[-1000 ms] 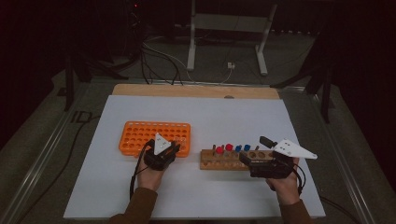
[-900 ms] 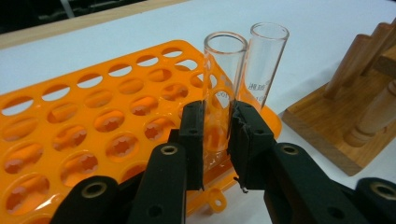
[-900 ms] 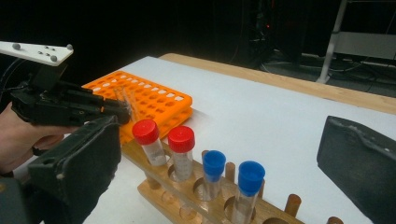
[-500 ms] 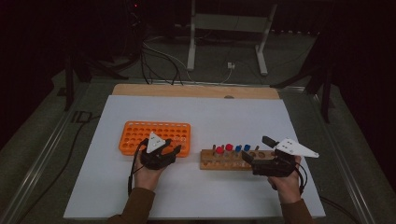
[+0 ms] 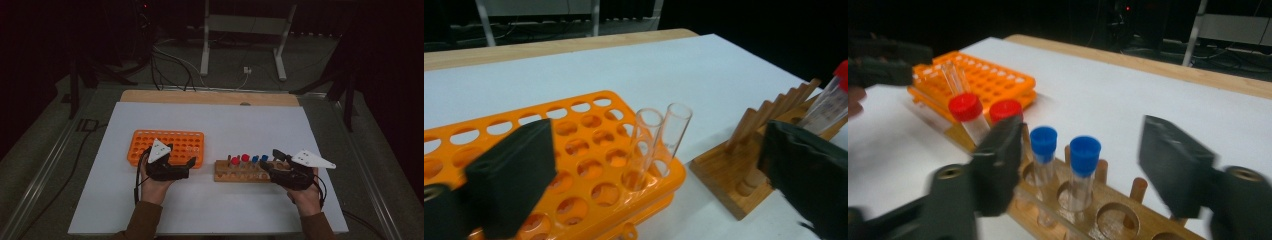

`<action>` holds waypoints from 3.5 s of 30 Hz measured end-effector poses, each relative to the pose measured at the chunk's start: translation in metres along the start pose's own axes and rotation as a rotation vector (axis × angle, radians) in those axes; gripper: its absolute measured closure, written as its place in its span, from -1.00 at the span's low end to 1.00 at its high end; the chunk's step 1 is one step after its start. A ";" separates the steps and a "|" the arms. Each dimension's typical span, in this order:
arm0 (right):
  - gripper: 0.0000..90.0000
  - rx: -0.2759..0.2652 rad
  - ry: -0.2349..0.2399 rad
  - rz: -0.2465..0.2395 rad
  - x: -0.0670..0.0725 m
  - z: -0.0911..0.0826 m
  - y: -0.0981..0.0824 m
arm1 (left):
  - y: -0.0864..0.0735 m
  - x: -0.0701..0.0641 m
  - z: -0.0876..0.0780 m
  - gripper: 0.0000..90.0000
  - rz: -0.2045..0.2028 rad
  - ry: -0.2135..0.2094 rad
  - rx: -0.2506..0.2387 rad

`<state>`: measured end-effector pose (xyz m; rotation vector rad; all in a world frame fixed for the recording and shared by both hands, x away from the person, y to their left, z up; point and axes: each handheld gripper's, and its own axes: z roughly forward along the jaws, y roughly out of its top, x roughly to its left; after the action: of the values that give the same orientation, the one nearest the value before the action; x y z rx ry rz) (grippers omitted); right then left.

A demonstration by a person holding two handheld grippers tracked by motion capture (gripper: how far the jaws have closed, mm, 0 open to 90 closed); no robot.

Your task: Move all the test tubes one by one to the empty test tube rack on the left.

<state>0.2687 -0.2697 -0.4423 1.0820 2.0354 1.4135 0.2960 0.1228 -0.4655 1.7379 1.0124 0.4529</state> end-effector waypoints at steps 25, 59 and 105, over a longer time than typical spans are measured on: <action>0.65 0.083 0.011 -0.033 0.000 0.023 -0.018 | 0.008 -0.005 -0.007 -0.99 -0.029 -0.028 -0.046; 0.69 -0.021 -0.003 -0.002 0.000 0.000 0.008 | 0.010 -0.010 -0.005 -0.99 -0.023 -0.058 -0.036; 0.69 0.012 0.218 -0.062 0.060 0.011 0.024 | 0.014 -0.088 0.009 -0.62 0.184 -0.303 0.015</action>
<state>0.2488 -0.2116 -0.4194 0.8943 2.2097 1.5474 0.2579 0.0456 -0.4428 1.8549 0.6458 0.2858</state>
